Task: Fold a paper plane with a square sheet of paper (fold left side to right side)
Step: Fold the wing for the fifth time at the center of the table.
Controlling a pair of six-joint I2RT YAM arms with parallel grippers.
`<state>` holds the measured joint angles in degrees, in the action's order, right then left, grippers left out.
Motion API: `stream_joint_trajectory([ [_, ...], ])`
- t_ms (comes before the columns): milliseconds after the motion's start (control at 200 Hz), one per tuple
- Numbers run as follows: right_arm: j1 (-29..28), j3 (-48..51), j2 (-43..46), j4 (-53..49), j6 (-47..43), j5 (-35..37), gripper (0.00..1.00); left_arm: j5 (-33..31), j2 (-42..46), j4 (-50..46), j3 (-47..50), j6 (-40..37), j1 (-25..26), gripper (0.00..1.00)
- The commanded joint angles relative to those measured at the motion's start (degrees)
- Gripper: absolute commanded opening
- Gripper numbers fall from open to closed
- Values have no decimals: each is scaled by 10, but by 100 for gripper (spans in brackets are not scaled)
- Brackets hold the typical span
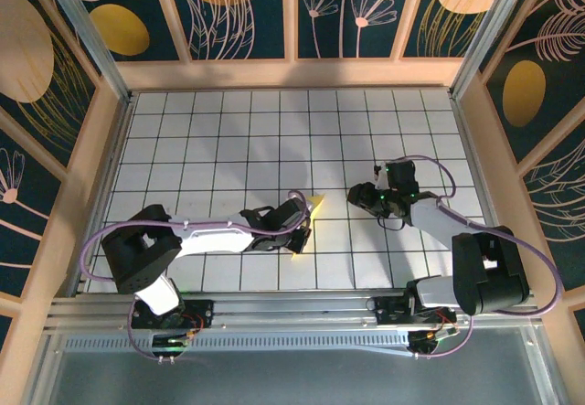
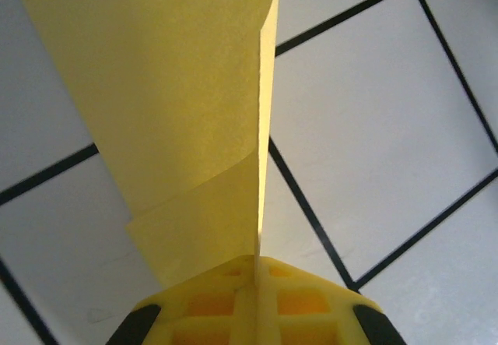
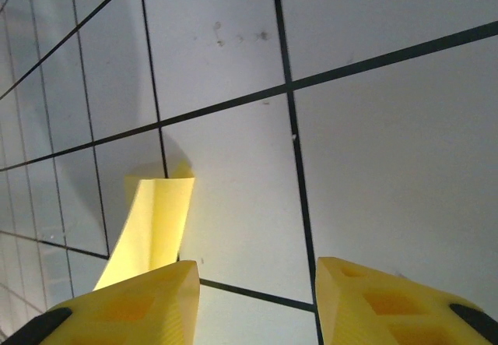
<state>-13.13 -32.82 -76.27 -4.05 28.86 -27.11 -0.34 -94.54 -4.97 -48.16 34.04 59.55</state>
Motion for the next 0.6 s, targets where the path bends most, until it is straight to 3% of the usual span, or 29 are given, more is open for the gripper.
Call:
stream_joint_trajectory([
  [0,-5,11,12,41,-2,-31,44,74,5,60,22,34,-19,0],
  [175,-24,22,9,63,-1,-40,43,132,-3,130,49,77,-43,0],
  [596,-70,32,-11,121,30,-36,42,191,-29,239,82,152,-63,0],
])
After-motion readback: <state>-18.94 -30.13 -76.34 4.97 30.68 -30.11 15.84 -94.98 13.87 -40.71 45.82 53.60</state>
